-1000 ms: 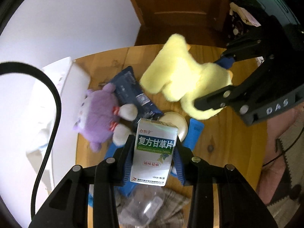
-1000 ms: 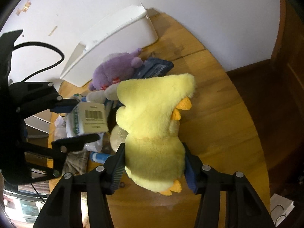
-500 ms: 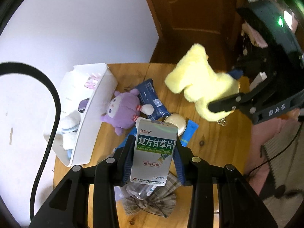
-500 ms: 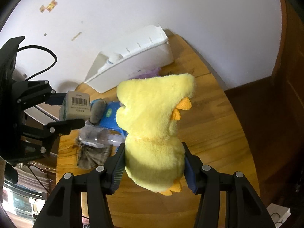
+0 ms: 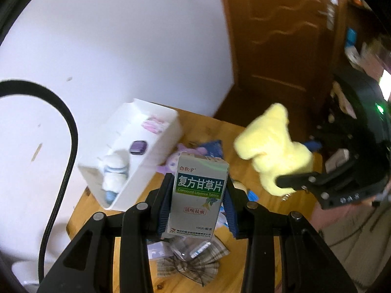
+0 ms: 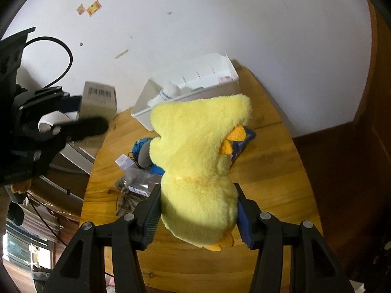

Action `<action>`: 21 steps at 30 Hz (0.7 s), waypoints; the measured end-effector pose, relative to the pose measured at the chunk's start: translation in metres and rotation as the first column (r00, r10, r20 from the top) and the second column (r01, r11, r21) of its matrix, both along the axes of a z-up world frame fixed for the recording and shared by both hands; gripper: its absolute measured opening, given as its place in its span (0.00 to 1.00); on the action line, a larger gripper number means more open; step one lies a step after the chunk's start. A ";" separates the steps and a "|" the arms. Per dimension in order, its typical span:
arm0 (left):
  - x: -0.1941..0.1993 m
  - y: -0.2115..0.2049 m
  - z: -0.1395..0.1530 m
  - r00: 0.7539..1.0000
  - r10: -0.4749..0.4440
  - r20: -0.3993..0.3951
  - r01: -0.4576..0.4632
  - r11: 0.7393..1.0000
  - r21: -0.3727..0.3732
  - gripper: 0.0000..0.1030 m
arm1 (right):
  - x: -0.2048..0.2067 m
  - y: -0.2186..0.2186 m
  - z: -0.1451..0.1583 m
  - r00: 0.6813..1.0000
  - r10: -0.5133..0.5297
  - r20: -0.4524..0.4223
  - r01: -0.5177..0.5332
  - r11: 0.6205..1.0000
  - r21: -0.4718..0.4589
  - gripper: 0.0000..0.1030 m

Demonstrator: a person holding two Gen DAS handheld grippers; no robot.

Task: Organize objects
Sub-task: 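Carry the medicine box and yellow duck over the white tray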

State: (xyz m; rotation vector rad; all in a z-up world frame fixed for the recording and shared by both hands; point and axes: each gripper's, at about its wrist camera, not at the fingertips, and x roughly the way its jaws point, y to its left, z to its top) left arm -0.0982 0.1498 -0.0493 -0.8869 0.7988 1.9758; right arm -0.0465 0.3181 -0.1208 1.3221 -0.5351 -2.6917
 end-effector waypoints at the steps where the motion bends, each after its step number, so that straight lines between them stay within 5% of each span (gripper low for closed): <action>1: -0.004 -0.001 0.003 1.000 0.023 -0.006 -0.023 1.000 0.009 0.40 | -0.001 0.000 0.003 1.000 0.001 -0.006 -0.001 1.000 0.004 0.53; 9: -0.057 -0.007 0.018 0.964 0.260 -0.050 -0.258 0.965 0.050 0.40 | -0.018 0.002 0.038 0.997 0.014 -0.074 -0.011 0.999 0.036 0.53; 21: -0.145 -0.027 0.030 0.824 0.567 0.001 -0.564 0.819 0.104 0.40 | -0.065 -0.005 0.101 0.982 0.033 -0.187 -0.013 0.994 0.108 0.53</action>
